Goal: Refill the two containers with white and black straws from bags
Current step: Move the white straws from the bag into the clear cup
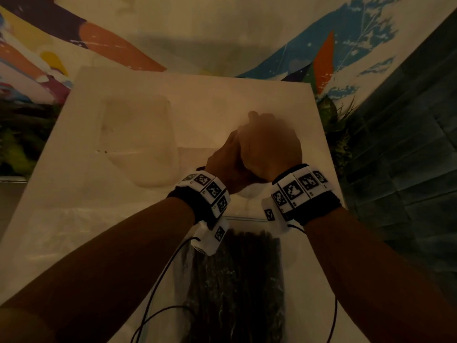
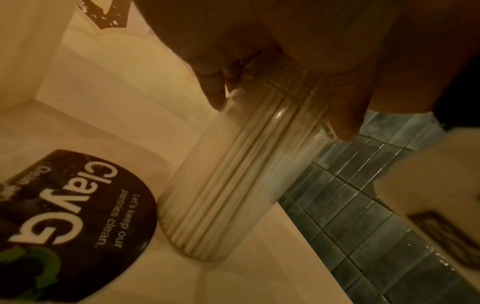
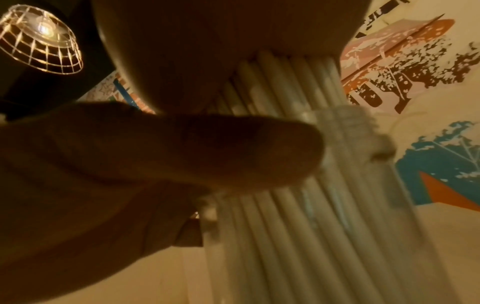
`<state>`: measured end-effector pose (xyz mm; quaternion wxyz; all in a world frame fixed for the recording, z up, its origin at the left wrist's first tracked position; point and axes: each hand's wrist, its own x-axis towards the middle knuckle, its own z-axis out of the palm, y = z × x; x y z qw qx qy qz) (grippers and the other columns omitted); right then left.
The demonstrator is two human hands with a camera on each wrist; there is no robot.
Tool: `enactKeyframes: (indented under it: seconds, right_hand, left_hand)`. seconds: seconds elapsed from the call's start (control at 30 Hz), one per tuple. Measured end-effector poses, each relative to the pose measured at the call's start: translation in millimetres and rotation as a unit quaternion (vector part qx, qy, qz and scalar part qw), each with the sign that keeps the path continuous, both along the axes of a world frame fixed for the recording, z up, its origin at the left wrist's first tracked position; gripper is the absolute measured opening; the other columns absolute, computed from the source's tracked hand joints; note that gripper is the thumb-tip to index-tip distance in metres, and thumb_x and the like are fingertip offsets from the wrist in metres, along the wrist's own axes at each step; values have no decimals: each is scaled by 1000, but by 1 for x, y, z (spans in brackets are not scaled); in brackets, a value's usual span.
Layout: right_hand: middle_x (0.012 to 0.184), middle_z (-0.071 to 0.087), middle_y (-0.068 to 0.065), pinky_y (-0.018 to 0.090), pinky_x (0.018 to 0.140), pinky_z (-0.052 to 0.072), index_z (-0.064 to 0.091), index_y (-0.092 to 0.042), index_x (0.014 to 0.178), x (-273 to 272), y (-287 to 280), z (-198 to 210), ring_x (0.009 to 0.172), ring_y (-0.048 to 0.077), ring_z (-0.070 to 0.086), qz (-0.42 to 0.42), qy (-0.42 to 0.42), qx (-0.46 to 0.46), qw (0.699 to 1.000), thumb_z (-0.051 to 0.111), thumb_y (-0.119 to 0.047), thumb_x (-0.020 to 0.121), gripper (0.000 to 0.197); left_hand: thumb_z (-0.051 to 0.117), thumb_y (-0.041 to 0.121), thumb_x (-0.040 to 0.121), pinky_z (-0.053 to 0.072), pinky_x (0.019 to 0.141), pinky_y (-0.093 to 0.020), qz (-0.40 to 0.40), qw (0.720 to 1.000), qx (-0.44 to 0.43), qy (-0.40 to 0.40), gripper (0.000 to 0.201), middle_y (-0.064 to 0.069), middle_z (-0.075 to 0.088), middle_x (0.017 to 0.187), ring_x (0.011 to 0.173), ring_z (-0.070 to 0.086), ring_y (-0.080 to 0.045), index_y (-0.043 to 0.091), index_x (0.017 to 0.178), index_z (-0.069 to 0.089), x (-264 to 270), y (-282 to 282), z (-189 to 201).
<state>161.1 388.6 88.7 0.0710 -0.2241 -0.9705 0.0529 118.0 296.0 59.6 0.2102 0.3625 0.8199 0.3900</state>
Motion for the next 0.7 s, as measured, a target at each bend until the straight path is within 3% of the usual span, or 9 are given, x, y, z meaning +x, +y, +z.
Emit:
enactKeyframes:
  seconds: [0.1,0.2,0.27,0.33,0.43,0.5,0.53,0.6,0.7]
  right_hand:
    - [134,50,10,43,92,37,41,-20,137,2,-2,4,117,32,47,-4,-3,-24,1000,32,-45,98,47]
    - [157,21,6,58,110,17,22,-30,147,0,4,12,143,32,19,-15,-35,-102,994,27,-65,93,65]
    - [160,14,4,61,114,13,19,-31,149,7,9,18,147,27,11,-34,68,-190,979,33,-71,88,74]
    - [156,28,2,51,114,26,30,-25,147,22,13,21,143,17,25,-71,241,-254,934,44,-67,86,75]
    - [133,52,-9,26,97,47,47,-21,136,52,8,19,116,-4,50,-141,377,-297,866,60,-46,88,56]
    - [105,61,-19,5,73,45,58,-22,121,77,-5,12,88,-17,56,-140,372,-283,873,62,-32,91,32]
    - [93,63,-20,3,66,44,61,-25,111,89,-12,5,78,-16,58,-130,350,-267,888,61,-30,92,20]
    - [76,68,-13,15,64,48,65,-30,90,112,-26,-13,67,-2,63,-128,284,-281,908,61,-29,91,4]
    - [62,67,-2,43,66,55,66,-22,70,133,-47,-35,61,19,65,-161,171,-355,905,64,-30,88,21]
  left_hand:
    - [75,56,56,31,111,-36,-27,999,-28,14,113,-1,22,151,134,33,-19,21,145,14,-5,2,-5]
    - [77,61,52,22,113,-31,-5,996,-85,-37,131,-1,10,156,140,20,-16,21,146,-5,-8,-12,-6]
    - [76,56,62,31,110,-34,0,984,-173,-47,110,-2,26,152,136,31,-20,19,146,14,-7,-33,-8]
    - [64,50,78,39,105,-38,-59,956,-286,15,65,-6,45,140,127,44,-26,20,132,45,-2,-54,-17]
    - [54,39,88,42,102,-38,-131,914,-385,8,43,-5,49,135,121,49,-27,22,127,52,10,-70,-42]
    - [53,31,87,48,92,-36,-140,899,-415,-24,35,-5,57,125,109,55,-27,16,118,58,14,-69,-55]
    - [53,28,86,50,86,-34,-139,898,-417,-28,31,-6,61,116,102,59,-26,14,112,61,16,-68,-55]
    - [52,27,86,52,82,-33,-142,907,-397,-20,24,-5,65,107,96,61,-24,14,102,65,16,-67,-51]
    - [53,27,88,49,86,-35,-164,935,-313,-15,21,-5,65,105,98,59,-24,13,94,67,19,-70,-27]
